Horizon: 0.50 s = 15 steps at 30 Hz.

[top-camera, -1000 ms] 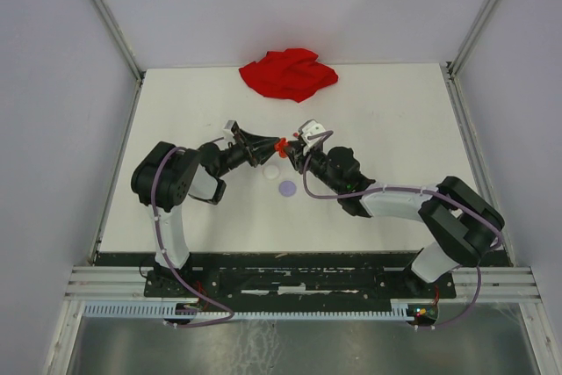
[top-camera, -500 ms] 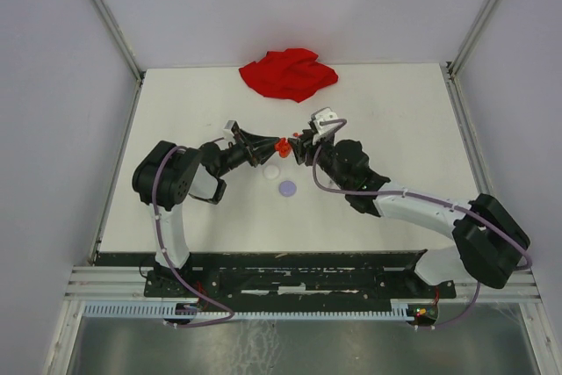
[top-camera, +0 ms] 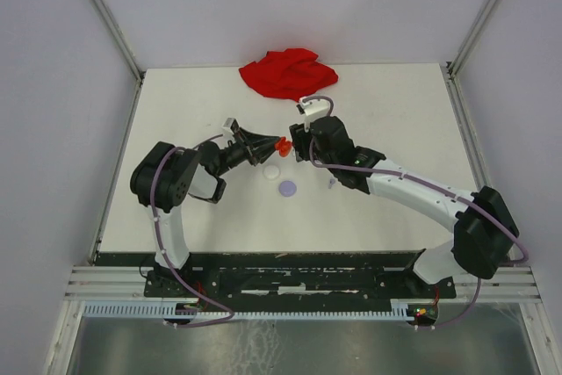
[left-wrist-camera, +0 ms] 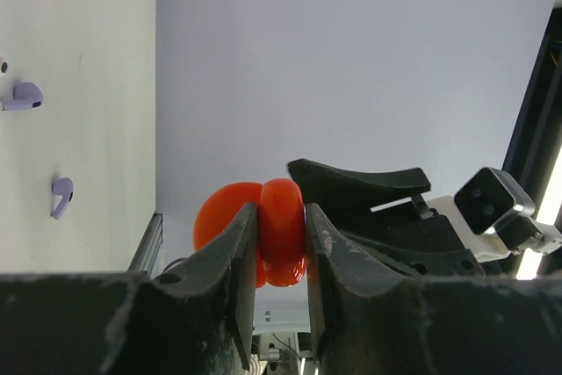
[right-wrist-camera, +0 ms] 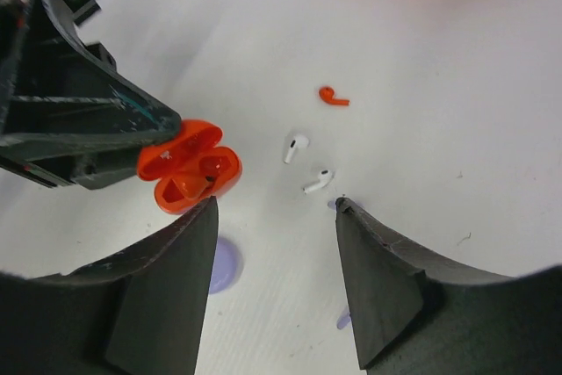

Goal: Insert the wireless bluetooth earbuds into the charging case
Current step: Place the earbud in the charging case.

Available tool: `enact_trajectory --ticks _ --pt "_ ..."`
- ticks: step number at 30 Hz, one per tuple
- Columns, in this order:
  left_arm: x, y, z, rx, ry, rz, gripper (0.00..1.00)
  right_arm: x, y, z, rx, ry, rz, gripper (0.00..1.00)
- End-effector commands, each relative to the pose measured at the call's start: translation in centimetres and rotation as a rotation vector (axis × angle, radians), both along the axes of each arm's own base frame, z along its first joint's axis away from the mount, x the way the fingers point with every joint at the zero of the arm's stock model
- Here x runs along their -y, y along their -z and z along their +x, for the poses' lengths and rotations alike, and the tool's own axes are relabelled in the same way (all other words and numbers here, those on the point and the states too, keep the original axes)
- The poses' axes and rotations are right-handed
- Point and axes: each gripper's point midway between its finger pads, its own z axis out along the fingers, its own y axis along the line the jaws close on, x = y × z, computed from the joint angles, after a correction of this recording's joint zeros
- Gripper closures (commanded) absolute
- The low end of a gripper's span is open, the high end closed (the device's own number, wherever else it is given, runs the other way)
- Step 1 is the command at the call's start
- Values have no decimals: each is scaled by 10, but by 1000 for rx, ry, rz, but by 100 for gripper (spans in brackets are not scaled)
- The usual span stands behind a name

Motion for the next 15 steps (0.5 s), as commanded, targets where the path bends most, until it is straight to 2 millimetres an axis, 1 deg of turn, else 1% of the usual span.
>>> enact_trajectory --ticks 1,7,15 --pt "0 -30 -3 166 -11 14 97 2 8 -1 -73 33 -52 36" --pt "1 -29 -3 167 -9 24 97 -4 14 0 -90 18 -55 35" --pt "1 -25 -3 162 -8 34 97 -11 13 2 -93 4 -44 36"
